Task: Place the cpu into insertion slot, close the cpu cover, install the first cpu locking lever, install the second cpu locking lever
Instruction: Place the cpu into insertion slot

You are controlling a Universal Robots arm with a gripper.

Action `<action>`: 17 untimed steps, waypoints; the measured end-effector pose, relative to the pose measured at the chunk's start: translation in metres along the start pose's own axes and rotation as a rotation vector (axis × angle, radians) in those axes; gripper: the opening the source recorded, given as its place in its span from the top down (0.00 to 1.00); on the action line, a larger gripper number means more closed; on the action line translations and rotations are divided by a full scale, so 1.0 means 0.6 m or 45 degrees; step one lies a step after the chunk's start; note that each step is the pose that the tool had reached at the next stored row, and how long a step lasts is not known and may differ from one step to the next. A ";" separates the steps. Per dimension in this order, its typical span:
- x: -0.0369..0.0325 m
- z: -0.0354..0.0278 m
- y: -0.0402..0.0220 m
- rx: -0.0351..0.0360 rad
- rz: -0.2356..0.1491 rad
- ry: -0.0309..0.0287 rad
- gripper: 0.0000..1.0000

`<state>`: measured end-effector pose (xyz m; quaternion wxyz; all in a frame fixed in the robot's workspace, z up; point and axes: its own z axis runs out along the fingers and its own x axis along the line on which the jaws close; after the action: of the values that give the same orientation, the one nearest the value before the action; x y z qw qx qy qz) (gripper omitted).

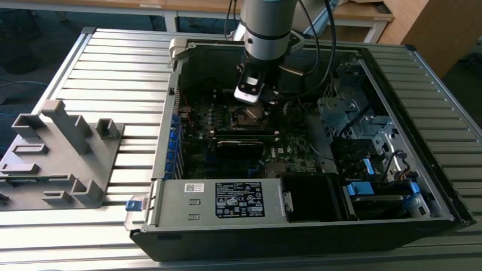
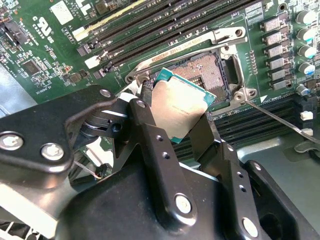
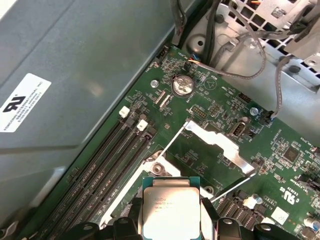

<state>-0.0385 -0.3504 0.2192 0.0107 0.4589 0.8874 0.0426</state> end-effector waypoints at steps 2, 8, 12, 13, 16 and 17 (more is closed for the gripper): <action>0.000 0.000 0.000 -0.0004 0.023 -0.0021 0.46; 0.000 0.001 0.000 -0.0022 0.107 -0.0092 0.46; 0.000 0.001 0.000 -0.0036 0.175 -0.0150 0.46; 0.000 0.001 0.000 -0.0039 0.192 -0.0165 0.46; 0.000 0.001 0.000 -0.0048 0.233 -0.0199 0.46; 0.000 0.001 0.000 -0.0047 0.235 -0.0201 0.46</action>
<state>-0.0385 -0.3505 0.2183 0.0145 0.5389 0.8412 0.0414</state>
